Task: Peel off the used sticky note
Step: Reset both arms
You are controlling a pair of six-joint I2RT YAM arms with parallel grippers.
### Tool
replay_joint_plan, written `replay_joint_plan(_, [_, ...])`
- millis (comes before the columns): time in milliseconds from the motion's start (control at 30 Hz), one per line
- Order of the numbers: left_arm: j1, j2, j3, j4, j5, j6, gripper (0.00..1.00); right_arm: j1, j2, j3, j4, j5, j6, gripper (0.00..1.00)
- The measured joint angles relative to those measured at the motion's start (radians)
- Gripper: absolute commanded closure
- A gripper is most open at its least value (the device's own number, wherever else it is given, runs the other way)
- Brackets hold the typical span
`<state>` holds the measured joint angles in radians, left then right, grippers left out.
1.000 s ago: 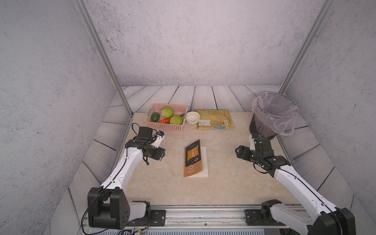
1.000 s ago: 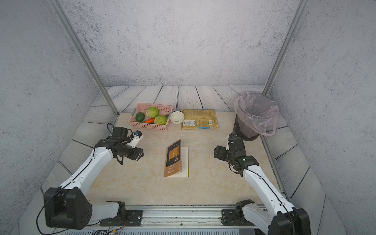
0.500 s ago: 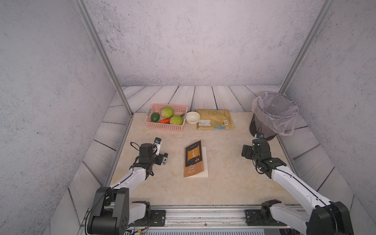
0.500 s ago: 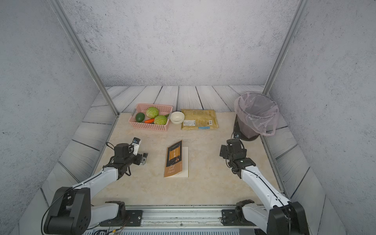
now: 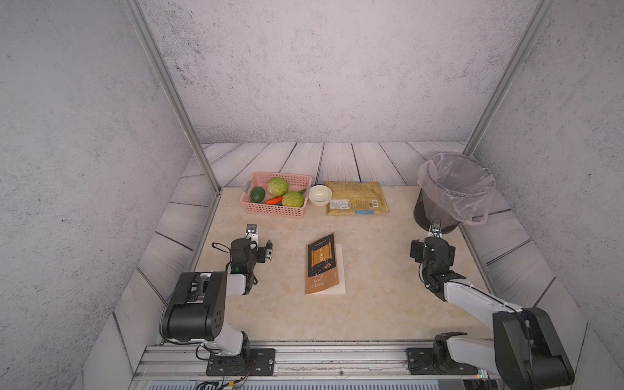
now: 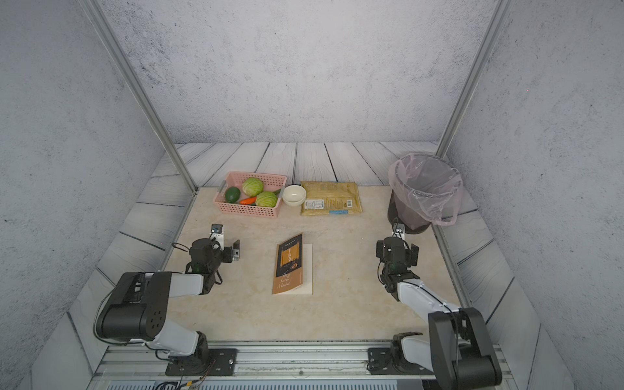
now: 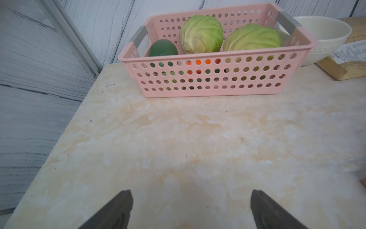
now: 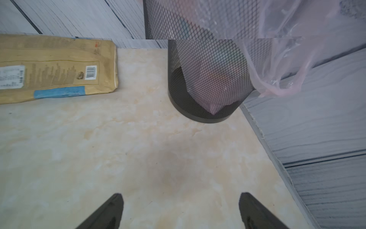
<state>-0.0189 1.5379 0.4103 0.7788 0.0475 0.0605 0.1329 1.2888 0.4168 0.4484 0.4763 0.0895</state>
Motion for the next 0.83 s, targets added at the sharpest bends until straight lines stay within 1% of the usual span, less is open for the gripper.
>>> replay_joint_plan(167, [0.002, -0.001, 0.009, 0.008, -0.034, -0.024, 0.02, -0.027, 0.130, -0.025, 0.174, -0.085, -0.021, 0.06])
replay_joint_plan(200, [0.002, -0.001, 0.012, 0.006, -0.037, -0.028, 0.02, -0.029, 0.154, -0.025, 0.212, -0.101, -0.025, 0.06])
replay_joint_plan(267, [0.002, -0.001, 0.019, 0.003, -0.043, -0.032, 0.02, -0.032, 0.222, -0.026, 0.316, -0.136, -0.041, 0.01])
replay_joint_plan(300, [0.002, -0.001, 0.020, 0.003, -0.044, -0.035, 0.02, -0.032, 0.250, -0.027, 0.353, -0.152, -0.047, 0.00])
replay_joint_plan(467, [0.002, -0.002, 0.021, -0.003, -0.048, -0.041, 0.02, -0.042, 0.265, -0.012, 0.348, -0.193, -0.049, 0.00])
replay_joint_plan(833, [0.008, -0.002, 0.037, -0.024, -0.066, -0.052, 0.02, -0.050, 0.265, 0.006, 0.338, -0.215, -0.048, 0.00])
